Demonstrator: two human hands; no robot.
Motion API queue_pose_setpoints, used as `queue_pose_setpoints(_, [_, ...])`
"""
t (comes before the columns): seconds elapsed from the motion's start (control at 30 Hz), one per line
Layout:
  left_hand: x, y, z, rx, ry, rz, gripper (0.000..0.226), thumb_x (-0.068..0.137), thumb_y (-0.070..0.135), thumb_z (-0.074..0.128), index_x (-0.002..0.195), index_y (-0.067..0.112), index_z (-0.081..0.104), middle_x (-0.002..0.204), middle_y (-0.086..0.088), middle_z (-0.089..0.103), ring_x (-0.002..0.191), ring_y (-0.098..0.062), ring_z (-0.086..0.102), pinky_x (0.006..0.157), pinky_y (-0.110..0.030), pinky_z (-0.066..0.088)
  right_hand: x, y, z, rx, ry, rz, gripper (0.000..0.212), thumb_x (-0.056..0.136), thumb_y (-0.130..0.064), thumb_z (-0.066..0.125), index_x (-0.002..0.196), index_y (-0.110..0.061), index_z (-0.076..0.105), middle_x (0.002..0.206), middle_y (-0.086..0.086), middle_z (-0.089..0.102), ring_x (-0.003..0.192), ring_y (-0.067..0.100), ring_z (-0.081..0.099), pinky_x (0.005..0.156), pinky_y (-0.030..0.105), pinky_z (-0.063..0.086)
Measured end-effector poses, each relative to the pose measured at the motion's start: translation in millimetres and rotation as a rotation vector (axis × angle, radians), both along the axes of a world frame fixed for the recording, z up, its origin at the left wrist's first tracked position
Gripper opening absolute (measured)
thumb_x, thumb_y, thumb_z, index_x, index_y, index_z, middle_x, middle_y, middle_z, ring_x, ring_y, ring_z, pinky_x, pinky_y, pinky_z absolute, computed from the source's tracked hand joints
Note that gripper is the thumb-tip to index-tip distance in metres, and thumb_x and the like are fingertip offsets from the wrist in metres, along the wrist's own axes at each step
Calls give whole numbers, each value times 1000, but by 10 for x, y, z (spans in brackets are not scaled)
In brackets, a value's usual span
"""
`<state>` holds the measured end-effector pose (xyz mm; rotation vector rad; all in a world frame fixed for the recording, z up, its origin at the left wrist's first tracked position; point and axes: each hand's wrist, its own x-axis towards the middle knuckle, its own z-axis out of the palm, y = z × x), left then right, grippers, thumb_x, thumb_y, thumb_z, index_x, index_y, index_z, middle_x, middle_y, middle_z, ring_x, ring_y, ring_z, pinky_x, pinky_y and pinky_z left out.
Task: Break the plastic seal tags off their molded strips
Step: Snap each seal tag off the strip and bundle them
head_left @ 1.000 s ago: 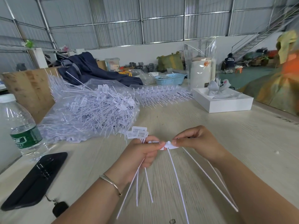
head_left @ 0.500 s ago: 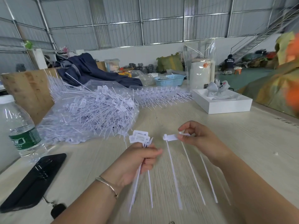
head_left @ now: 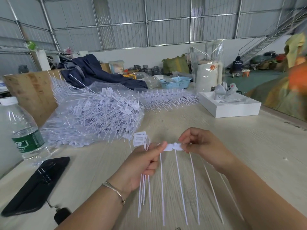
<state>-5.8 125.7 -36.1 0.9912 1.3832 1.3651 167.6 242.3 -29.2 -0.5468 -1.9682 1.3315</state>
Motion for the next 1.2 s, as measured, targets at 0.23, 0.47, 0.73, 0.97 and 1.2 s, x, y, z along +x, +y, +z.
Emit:
queue_pose_setpoints(0.23, [-45, 17, -48, 32, -30, 37, 18, 76, 26, 76, 82, 15, 63, 57, 7, 23, 43, -6, 19, 35, -16, 18, -9, -32, -18, -26, -23, 29, 12, 81, 1, 73, 91, 3, 66, 81, 22, 69, 72, 20, 62, 70, 27, 48])
queue_pose_setpoints(0.47, [-25, -9, -41, 24, -204, -86, 6, 72, 21, 73, 76, 17, 70, 54, 8, 23, 38, -3, 18, 34, -15, 16, -25, -62, -10, -58, -39, 97, 11, 79, -10, 76, 77, -1, 69, 62, 0, 60, 56, 8, 51, 56, 15, 41])
queue_pose_setpoints(0.73, [35, -11, -71, 15, -380, -228, 21, 75, 22, 74, 68, 20, 54, 52, 8, 20, 36, -1, 19, 33, -14, 17, -27, -148, 38, -177, 6, 226, 18, 72, -24, 80, 69, -15, 65, 59, -3, 56, 54, 8, 45, 55, 18, 32])
queue_pose_setpoints(0.97, [199, -29, -85, -58, -185, -375, 41, 85, 60, 52, 71, 23, 40, 61, 6, 20, 42, 0, 17, 35, -12, 18, -116, -239, 5, -241, 130, 283, 15, 74, -16, 72, 75, -9, 59, 72, 10, 60, 70, 25, 41, 62, 33, 24])
queue_pose_setpoints(1.2, [198, -1, -81, -61, -190, -346, 50, 84, 68, 50, 79, 18, 54, 60, 7, 22, 43, -2, 18, 35, -13, 18, -130, -246, 41, -210, 219, 273, 17, 78, -11, 66, 81, 1, 54, 65, 3, 64, 53, 11, 55, 56, 20, 44])
